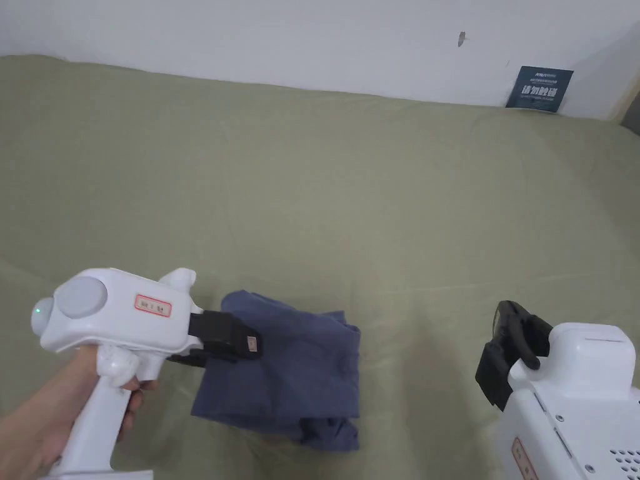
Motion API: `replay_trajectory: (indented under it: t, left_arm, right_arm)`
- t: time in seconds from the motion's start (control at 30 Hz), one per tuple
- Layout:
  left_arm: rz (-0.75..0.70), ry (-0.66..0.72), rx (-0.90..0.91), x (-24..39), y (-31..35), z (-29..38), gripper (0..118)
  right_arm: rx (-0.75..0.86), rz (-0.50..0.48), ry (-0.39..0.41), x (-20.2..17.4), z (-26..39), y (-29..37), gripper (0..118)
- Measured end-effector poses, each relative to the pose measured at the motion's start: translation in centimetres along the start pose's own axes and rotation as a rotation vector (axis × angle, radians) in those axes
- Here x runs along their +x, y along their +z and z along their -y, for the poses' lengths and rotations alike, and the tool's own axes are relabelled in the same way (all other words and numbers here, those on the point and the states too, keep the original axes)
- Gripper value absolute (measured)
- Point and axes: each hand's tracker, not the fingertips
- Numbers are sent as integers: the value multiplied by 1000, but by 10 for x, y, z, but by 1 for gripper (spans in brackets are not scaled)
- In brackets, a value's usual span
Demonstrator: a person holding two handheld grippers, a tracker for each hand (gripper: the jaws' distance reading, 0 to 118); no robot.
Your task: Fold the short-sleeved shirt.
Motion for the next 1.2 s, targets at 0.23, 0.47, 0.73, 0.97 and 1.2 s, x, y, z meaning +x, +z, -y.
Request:
replay_trajectory:
  t: [0.23, 0.47, 0.73, 0.97, 1.2]
  left_arm:
    - [-60, 57, 29, -49, 67, -23, 34]
    - [-143, 106, 53, -127, 160, -43, 34]
    - [-265, 148, 49, -242, 256, -80, 34]
    - [-350, 184, 66, -295, 297, -94, 34]
    - [-420, 196, 90, -307, 302, -108, 36]
  right_arm:
    - [31, -115, 35, -53, -11, -24, 6]
    - [32, -295, 35, -148, -15, -62, 6]
    - [19, -499, -5, -268, -12, -101, 6]
    - [-37, -614, 13, -339, 3, -122, 6]
    - [-80, -650, 26, -353, 14, -137, 6]
